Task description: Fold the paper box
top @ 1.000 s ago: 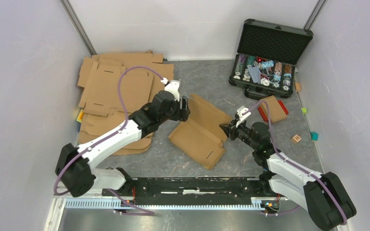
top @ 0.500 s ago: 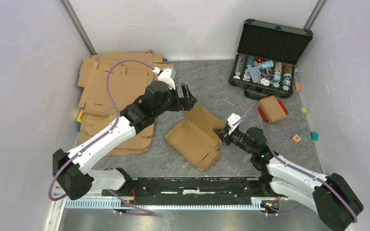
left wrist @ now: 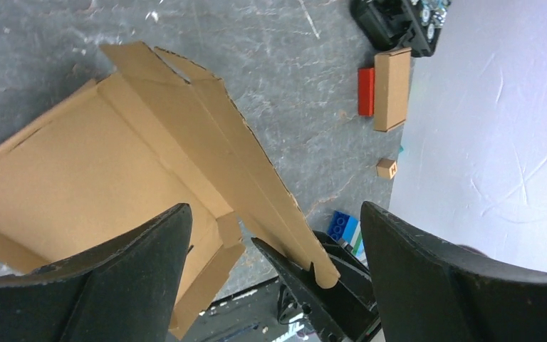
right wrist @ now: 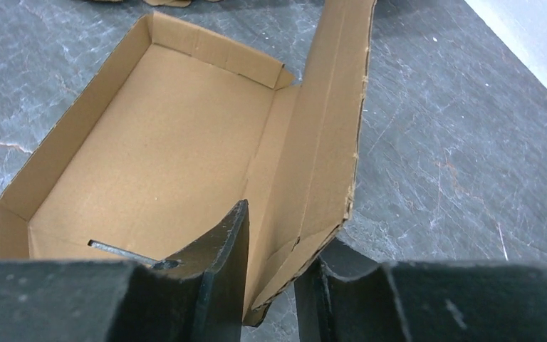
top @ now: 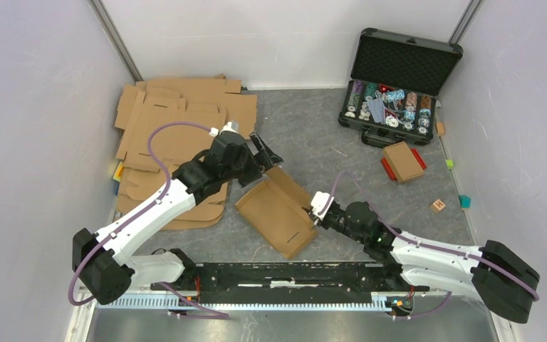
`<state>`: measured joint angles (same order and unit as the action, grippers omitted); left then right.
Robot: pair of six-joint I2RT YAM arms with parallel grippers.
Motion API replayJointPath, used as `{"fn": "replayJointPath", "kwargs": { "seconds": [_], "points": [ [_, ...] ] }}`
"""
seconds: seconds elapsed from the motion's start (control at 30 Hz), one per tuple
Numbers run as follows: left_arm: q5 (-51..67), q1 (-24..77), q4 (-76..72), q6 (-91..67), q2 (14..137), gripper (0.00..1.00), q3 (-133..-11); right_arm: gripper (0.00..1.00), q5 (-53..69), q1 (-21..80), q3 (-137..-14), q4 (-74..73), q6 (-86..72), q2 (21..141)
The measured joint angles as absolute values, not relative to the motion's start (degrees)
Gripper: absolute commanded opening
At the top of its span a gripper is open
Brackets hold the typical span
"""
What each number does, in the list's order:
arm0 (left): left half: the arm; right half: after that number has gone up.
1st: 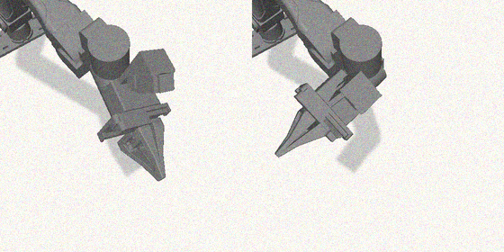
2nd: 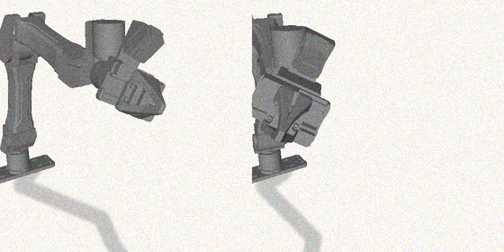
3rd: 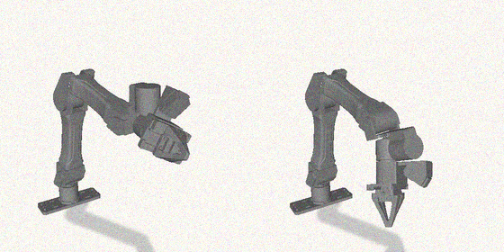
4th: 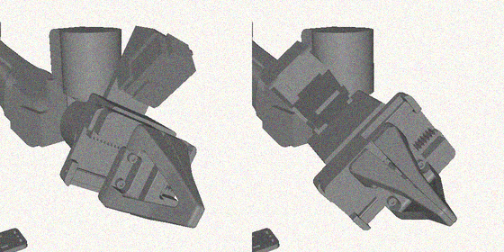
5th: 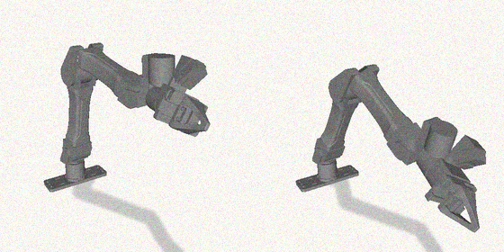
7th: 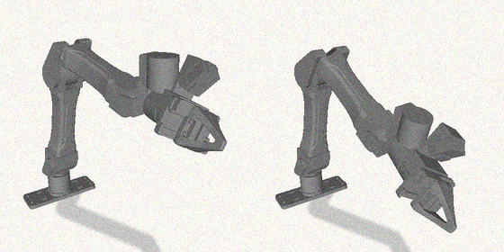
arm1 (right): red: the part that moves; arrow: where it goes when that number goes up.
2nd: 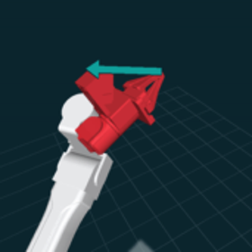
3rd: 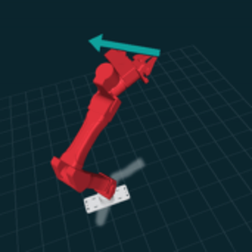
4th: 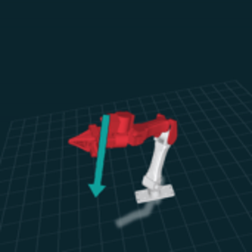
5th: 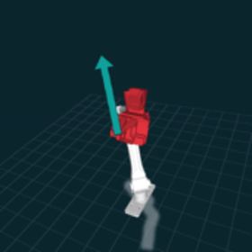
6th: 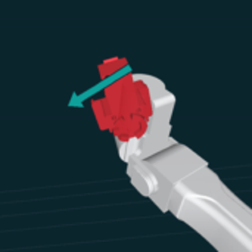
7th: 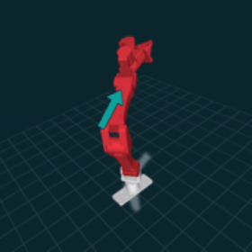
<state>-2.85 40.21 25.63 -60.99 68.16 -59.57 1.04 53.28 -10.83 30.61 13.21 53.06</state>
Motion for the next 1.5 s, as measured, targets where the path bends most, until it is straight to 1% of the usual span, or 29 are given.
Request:
{"fn": "replayJointPath", "kwargs": {
  "seconds": [0.17,0.27,0.33,0.43,0.53,0.67,0.77,0.83,0.87,0.93,1.0,1.27,1.4,1.5],
  "points": [
    [-2.85,40.18,28.42,-65.17,68.73,0.88,-59.07,0.36,-3.86,59.02,-12.21,29.54,17.43,55.00],
    [-2.74,40.18,28.62,-66.57,69.60,0.84,-57.74,0.38,-5.98,61.69,-12.38,29.41,19.59,55.59],
    [-2.37,40.18,28.62,-67.29,70.28,0.78,-56.71,0.40,-7.01,62.96,-12.38,29.30,20.88,55.61],
    [-1.50,40.18,28.64,-68.07,71.29,0.62,-55.55,0.42,-8.12,64.27,-12.38,29.17,22.44,55.61],
    [-1.17,40.18,28.58,-68.75,71.64,0.52,-54.72,0.47,-9.17,65.45,-12.43,29.06,23.53,55.88],
    [-1.37,40.18,27.70,-69.14,71.09,0.40,-53.69,0.62,-10.92,66.26,-12.43,28.99,24.27,56.77],
    [-1.48,40.18,27.51,-69.32,69.69,0.26,-52.77,0.73,-13.06,66.28,-12.43,29.04,24.32,56.88],
    [-1.65,40.18,27.53,-69.56,68.82,0.14,-52.42,0.84,-14.96,66.28,-12.43,29.06,23.97,56.86],
    [-1.76,40.18,27.57,-69.73,68.55,0.11,-52.38,0.89,-15.75,66.28,-12.43,29.06,23.68,56.84],
    [-2.07,40.21,27.62,-69.93,68.16,0.04,-52.31,0.96,-17.80,66.28,-12.43,29.06,23.09,56.75],
    [-2.50,40.21,27.62,-70.28,67.99,0.02,-52.21,0.98,-19.44,66.28,-12.43,29.02,22.28,56.49],
    [-4.12,40.18,26.06,-73.21,67.90,0.02,-52.07,0.98,-28.27,65.73,-12.36,29.08,18.55,55.37],
    [-5.52,40.18,23.99,-75.37,68.20,0.02,-52.05,0.98,-29.17,62.11,-12.38,28.99,16.03,56.12],
    [-6.72,40.18,21.96,-77.38,69.65,0.02,-52.05,0.98,-25.36,56.31,-12.38,28.53,12.62,56.23]
  ]
}}
